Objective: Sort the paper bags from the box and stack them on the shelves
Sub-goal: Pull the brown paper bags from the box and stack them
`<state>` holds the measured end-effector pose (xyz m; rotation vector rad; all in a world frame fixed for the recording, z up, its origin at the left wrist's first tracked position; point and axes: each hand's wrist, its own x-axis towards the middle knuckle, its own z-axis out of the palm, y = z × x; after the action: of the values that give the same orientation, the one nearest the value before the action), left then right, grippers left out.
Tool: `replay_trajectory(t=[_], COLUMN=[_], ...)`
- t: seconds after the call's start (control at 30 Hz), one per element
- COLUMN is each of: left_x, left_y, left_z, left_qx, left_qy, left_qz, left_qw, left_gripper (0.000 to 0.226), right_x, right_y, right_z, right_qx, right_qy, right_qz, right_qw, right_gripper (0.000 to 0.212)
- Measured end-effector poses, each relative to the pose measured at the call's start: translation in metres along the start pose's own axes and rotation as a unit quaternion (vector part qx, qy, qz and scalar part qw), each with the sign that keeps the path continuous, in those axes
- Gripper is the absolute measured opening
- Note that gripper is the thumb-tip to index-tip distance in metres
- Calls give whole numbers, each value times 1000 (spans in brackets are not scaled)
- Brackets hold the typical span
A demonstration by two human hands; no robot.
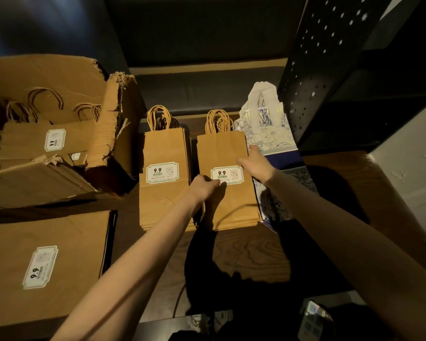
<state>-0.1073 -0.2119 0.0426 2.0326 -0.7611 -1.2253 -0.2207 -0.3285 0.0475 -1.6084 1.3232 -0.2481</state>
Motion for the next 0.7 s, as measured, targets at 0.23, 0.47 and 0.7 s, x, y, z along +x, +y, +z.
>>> replay_trajectory(t=[0.23, 0.47, 0.7], left_x=[-32, -59, -73], left_y=[52, 100, 99], left_z=[-42, -113, -205], left_qx=[-33, -14, 33], left_qy=[-26, 31, 72], left_qz=[93, 208, 283], left_qw=[995, 978, 956], left_gripper=[19, 24, 25], right_x=[-18, -50, -73], right_y=[-59, -142, -214], right_z=[-30, -32, 9], right_qx=[37, -39, -118], right_qy=[44, 21, 39], right_qz=[-65, -207, -280], right_qw=[996, 977, 952], right_gripper=[17, 16, 14])
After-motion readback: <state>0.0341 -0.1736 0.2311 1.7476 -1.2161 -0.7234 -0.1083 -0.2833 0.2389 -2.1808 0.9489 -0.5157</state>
